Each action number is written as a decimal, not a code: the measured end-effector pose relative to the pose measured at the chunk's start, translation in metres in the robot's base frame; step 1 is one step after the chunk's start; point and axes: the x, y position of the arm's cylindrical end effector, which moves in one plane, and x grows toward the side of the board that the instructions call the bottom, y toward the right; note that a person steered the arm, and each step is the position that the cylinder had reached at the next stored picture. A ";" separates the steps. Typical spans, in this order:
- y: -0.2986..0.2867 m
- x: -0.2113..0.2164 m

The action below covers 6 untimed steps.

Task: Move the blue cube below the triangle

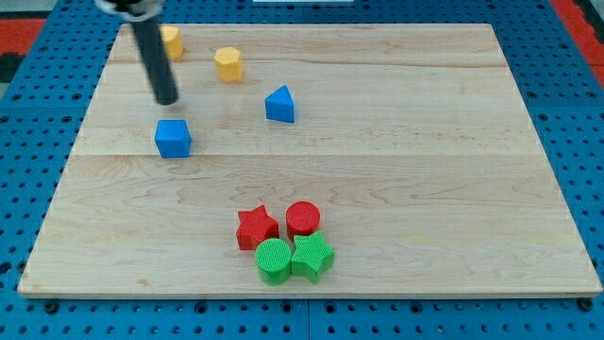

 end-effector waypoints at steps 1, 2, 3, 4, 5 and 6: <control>0.005 0.044; 0.040 0.073; 0.094 0.083; 0.057 0.109; 0.053 0.121; 0.129 0.116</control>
